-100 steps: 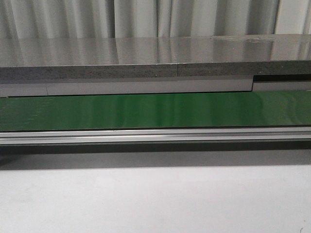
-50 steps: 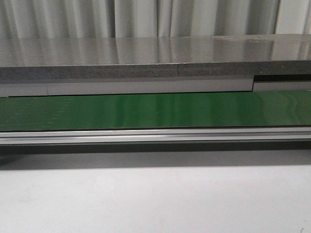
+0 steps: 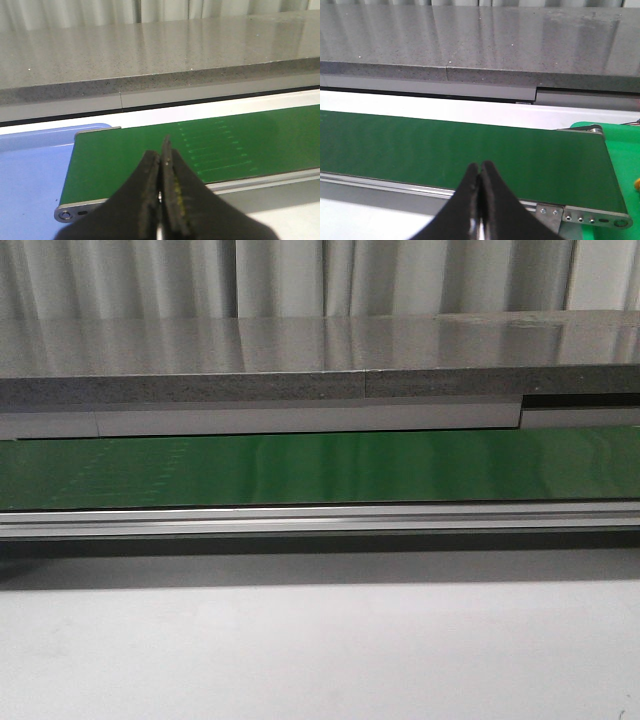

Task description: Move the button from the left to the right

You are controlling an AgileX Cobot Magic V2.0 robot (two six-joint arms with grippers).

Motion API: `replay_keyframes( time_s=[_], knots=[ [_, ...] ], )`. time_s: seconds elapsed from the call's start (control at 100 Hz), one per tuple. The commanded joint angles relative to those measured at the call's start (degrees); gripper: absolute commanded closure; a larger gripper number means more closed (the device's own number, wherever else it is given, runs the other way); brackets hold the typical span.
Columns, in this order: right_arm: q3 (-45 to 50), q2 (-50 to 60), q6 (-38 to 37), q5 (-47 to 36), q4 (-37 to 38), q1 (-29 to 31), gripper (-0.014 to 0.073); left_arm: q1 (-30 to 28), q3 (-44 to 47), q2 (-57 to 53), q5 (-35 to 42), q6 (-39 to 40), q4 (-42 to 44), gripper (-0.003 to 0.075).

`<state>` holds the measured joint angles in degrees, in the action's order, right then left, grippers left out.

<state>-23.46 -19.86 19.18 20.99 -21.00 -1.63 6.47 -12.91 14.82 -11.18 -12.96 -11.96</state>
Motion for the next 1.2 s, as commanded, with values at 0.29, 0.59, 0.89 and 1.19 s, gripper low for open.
replay_keyframes(
  time_s=[0.29, 0.59, 0.89, 1.19],
  knots=[
    [-1.4, -0.4, 0.3, -4.3, -0.7, -0.1, 0.0662, 0.4, -1.7, 0.7, 4.7, -0.1, -0.6, 0.0741],
    [3.0, 3.4, -15.9, -8.9, 13.8, -1.5, 0.0662, 0.4, -1.7, 0.7, 4.7, -0.1, -0.6, 0.0741],
    [15.0, 14.1, -19.2, -16.5, 15.2, -1.6, 0.0662, 0.4, -1.7, 0.7, 4.7, -0.1, -0.6, 0.0741],
    [21.7, 21.6, -19.2, -17.0, 16.6, -1.6, 0.0662, 0.4, -1.7, 0.7, 4.7, -0.1, -0.6, 0.0741]
  ],
)
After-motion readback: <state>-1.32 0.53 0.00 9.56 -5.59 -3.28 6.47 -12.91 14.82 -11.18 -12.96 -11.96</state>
